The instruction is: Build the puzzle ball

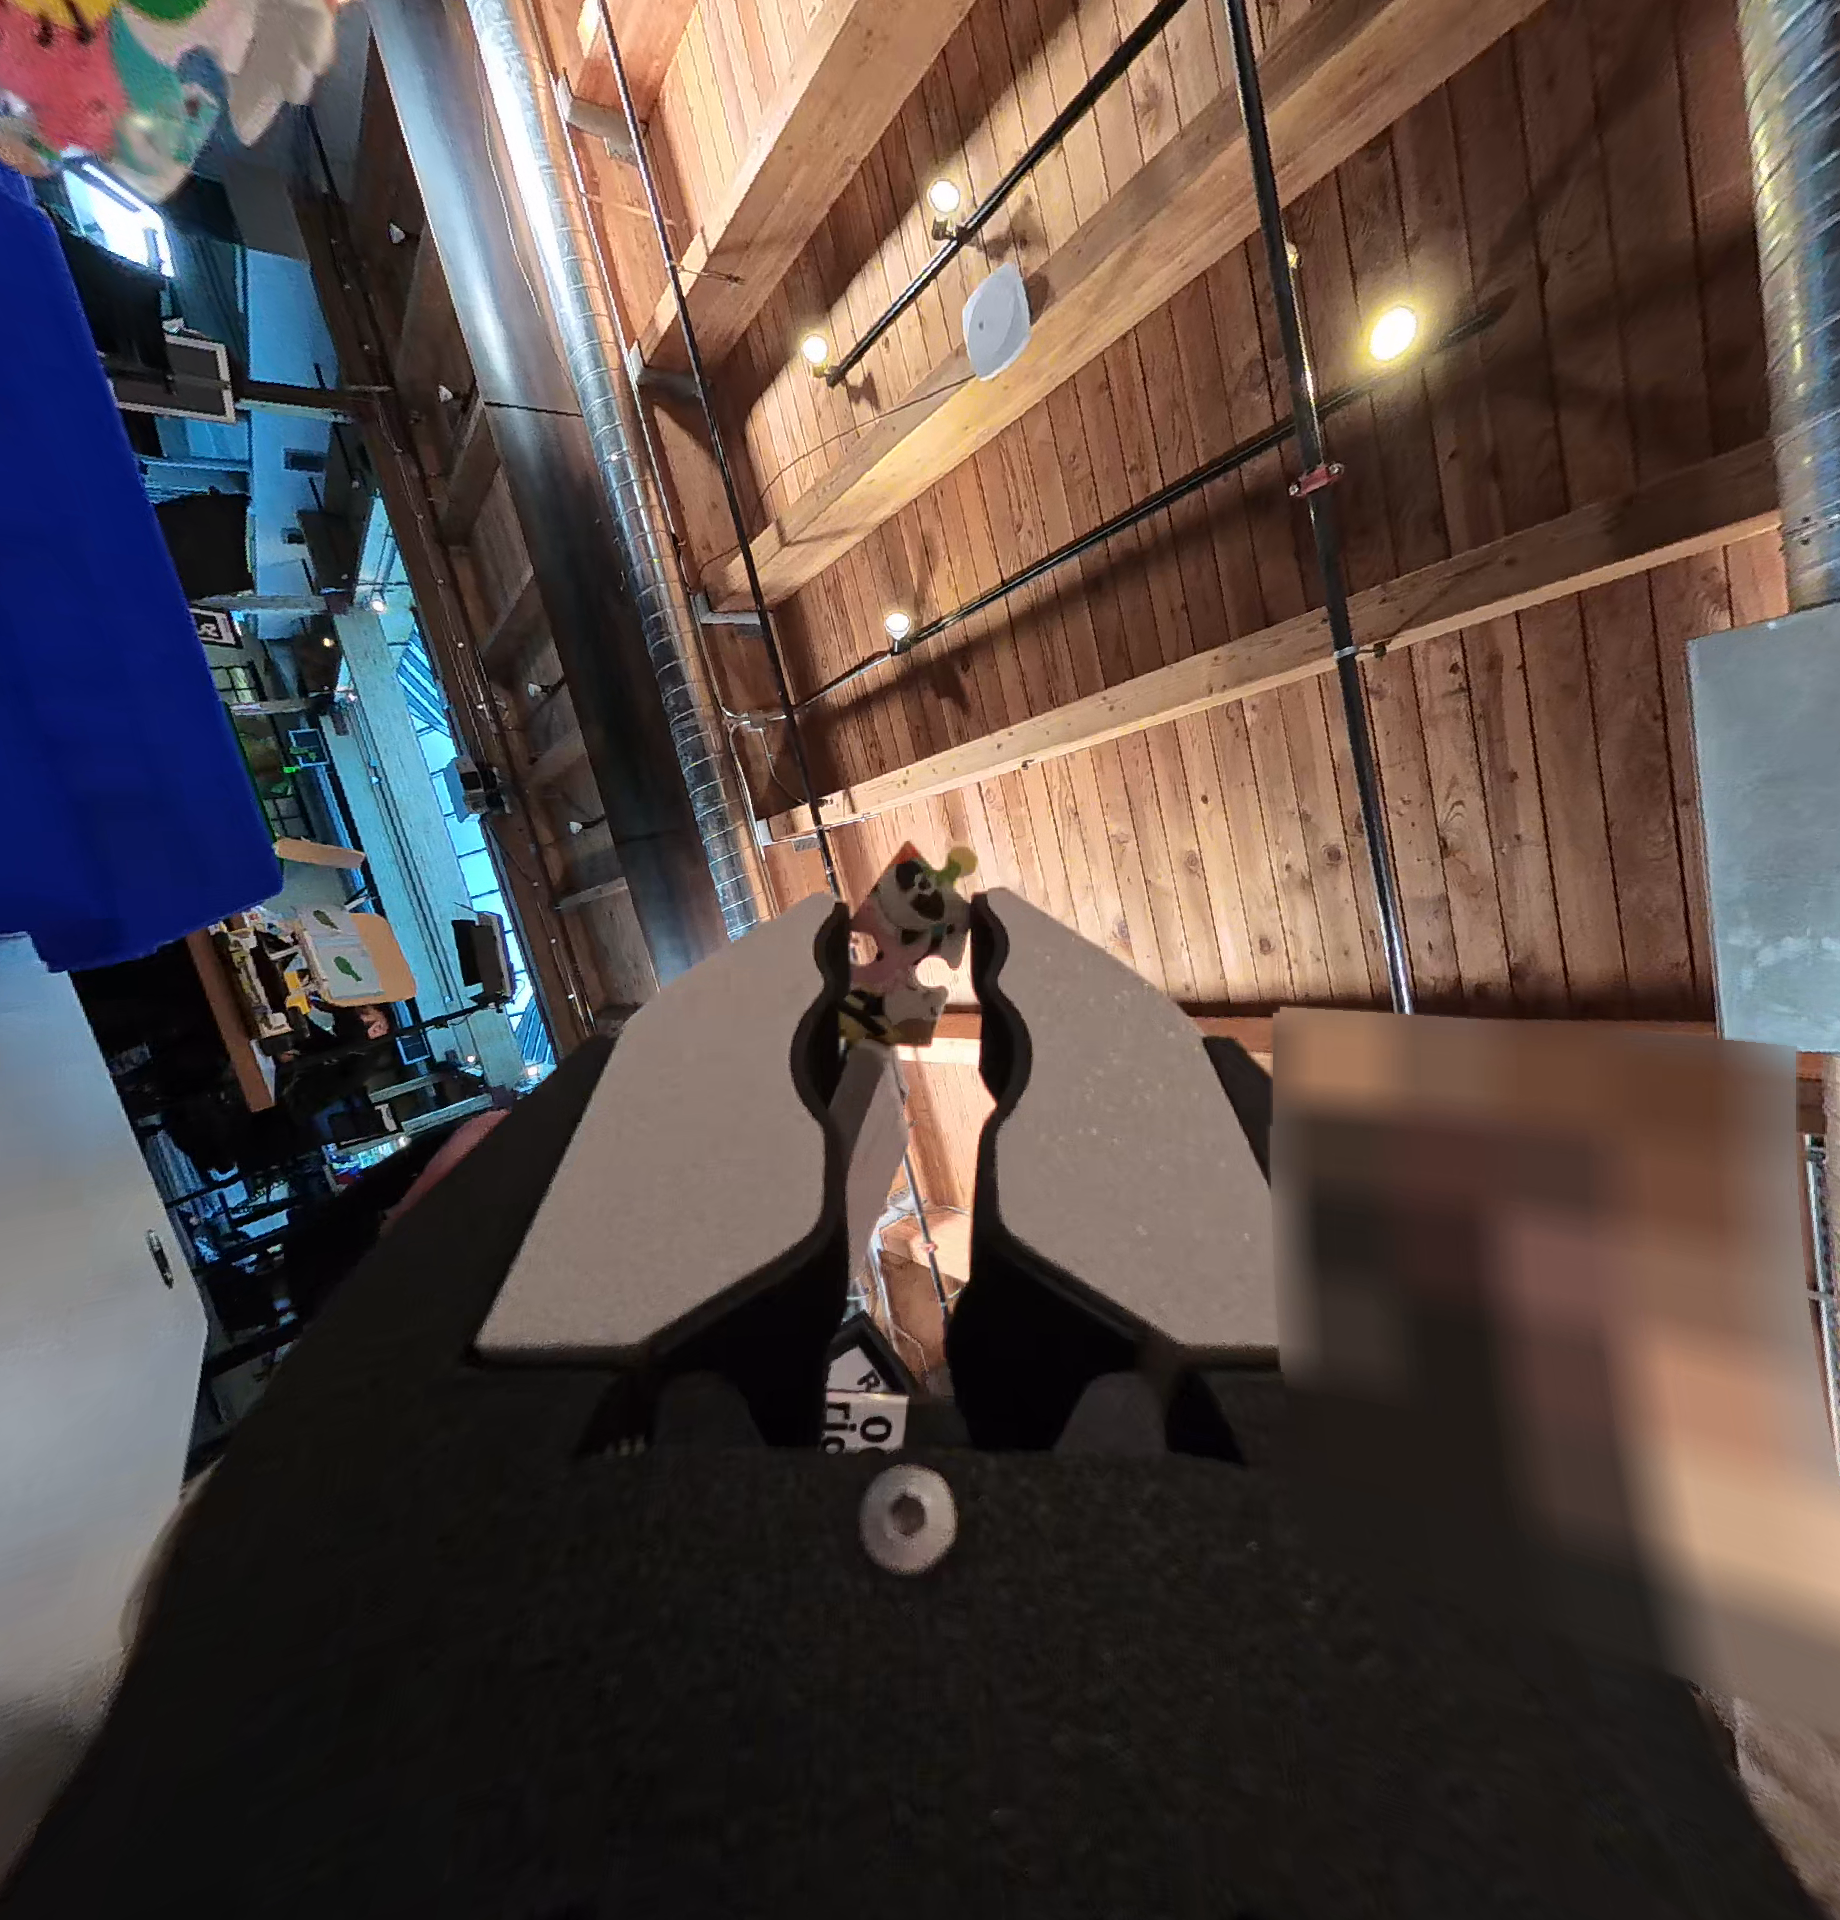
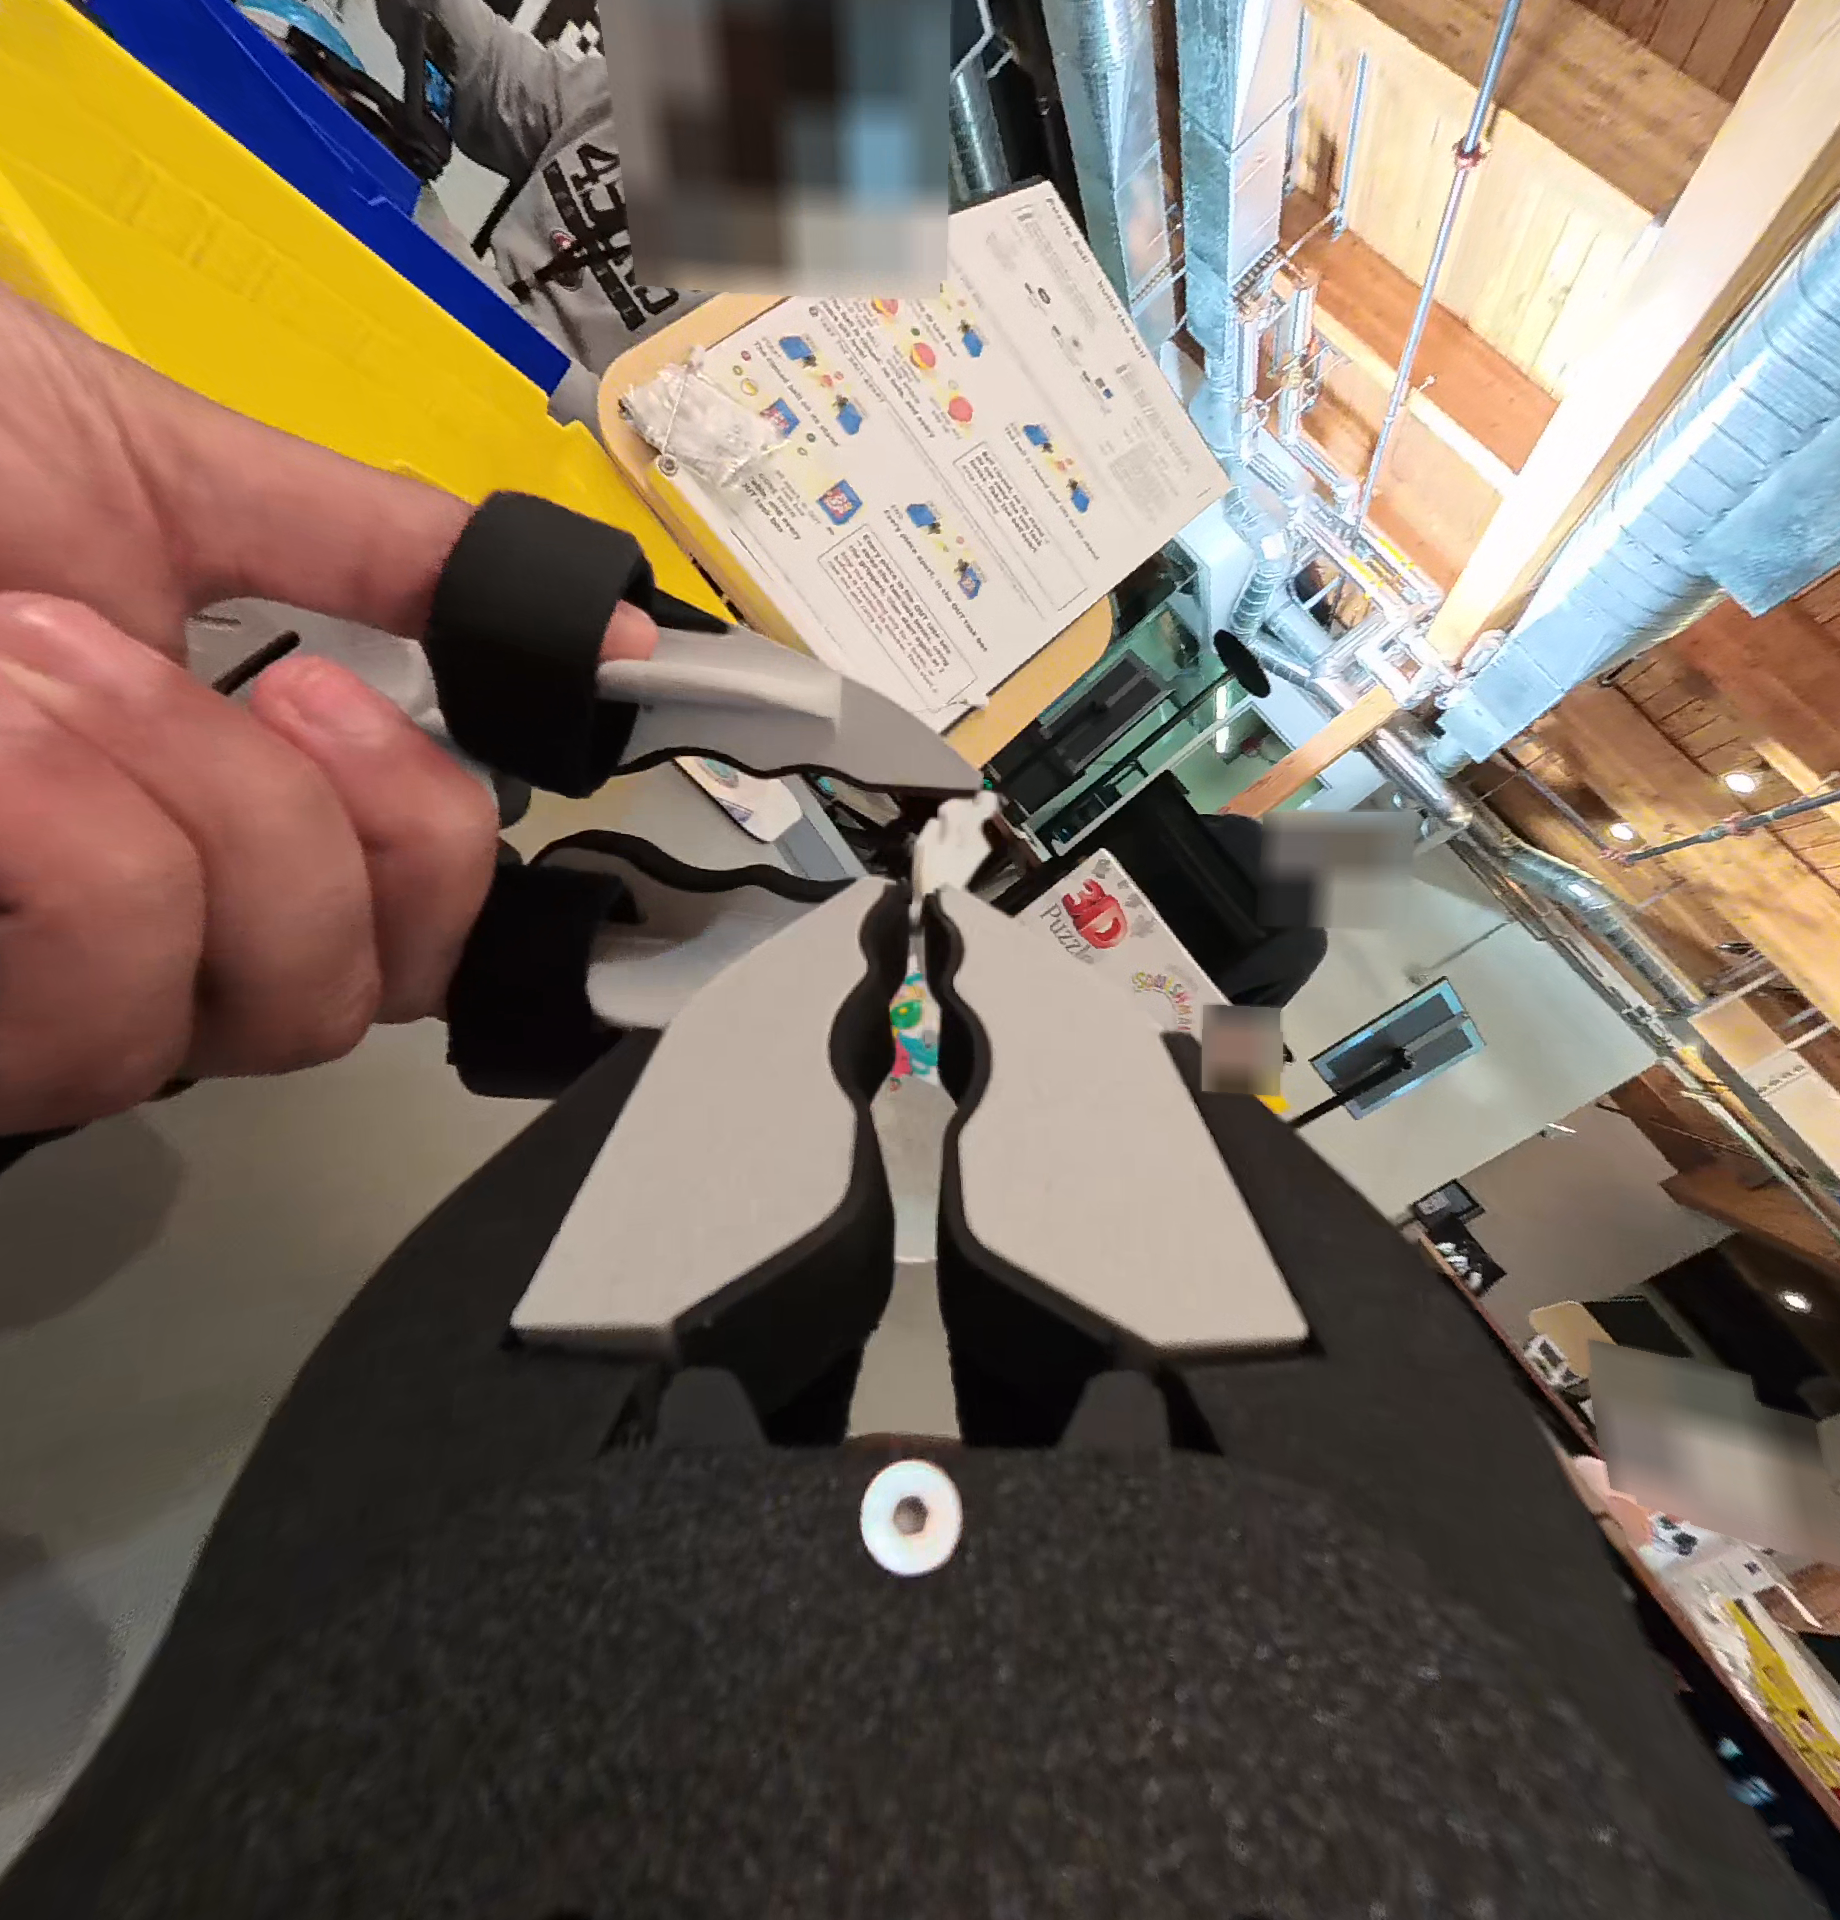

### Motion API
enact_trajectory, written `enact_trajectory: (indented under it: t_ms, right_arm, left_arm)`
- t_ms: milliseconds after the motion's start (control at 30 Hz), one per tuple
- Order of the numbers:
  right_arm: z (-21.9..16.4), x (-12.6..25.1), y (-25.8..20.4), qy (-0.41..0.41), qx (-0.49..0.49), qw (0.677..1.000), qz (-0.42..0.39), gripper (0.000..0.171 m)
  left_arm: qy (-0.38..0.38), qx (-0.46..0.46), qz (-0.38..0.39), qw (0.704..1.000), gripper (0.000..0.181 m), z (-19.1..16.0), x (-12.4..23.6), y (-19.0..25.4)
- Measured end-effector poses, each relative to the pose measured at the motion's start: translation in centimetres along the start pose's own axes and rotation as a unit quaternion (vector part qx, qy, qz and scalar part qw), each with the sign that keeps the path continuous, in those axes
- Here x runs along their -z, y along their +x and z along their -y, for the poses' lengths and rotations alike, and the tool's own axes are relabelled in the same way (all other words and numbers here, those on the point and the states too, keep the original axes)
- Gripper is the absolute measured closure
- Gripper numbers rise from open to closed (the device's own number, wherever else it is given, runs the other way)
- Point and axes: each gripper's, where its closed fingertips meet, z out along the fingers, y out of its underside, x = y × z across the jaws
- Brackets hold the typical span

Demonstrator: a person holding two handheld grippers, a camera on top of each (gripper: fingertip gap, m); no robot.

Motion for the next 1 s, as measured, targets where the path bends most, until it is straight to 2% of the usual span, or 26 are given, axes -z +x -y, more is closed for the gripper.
enact_trajectory:
  t_ms: [100, 167, 267, 300, 367, 467, 567, 700, 867, 1000]
  right_arm:
    - [-0.5, 0.1, -0.1, -0.019, 0.0, 0.999, 0.029, 0.169]
    - [-1.1, 0.2, 0.1, -0.04, -0.006, 0.998, 0.04, 0.169]
    - [-3.4, 0.4, 1.0, -0.09, 0.003, 0.994, 0.064, 0.169]
    - [-5.0, 0.3, 1.2, -0.128, 0.009, 0.989, 0.074, 0.169]
    - [-8.0, -0.1, 1.8, -0.176, 0.045, 0.98, 0.086, 0.169]
    - [-13.2, -1.0, 0.7, -0.28, 0.14, 0.937, 0.158, 0.169]
    - [-15.5, -2.2, -0.1, -0.332, 0.216, 0.895, 0.202, 0.169]
    - [-15.5, -4.1, -0.9, -0.342, 0.236, 0.875, 0.246, 0.169]
    - [-16.6, -5.8, -1.0, -0.376, 0.254, 0.846, 0.28, 0.169]
    - [-16.8, -7.0, -1.6, -0.365, 0.274, 0.836, 0.306, 0.169]
  left_arm:
    - [-0.027, -0.021, 0.025, 0.999, 0.16, 0.0, 0.5, -0.4]
    - [-0.064, -0.062, 0.071, 0.994, 0.161, -0.1, 1.5, -1.0]
    - [-0.134, -0.164, 0.179, 0.961, 0.161, 0.0, 4.4, -1.8]
    - [-0.157, -0.201, 0.21, 0.944, 0.161, 0.1, 5.4, -1.6]
    - [-0.211, -0.285, 0.291, 0.889, 0.16, 0.6, 7.9, -1.7]
    - [-0.238, -0.39, 0.37, 0.809, 0.16, 2.9, 11.0, -0.5]
    - [-0.226, -0.445, 0.403, 0.767, 0.16, 5.3, 12.6, 1.3]
    - [-0.24, -0.503, 0.443, 0.702, 0.16, 7.0, 14.0, 2.1]
    - [-0.258, -0.543, 0.438, 0.668, 0.16, 7.1, 13.7, 1.9]
    - [-0.279, -0.564, 0.44, 0.641, 0.163, 6.8, 13.5, 1.1]
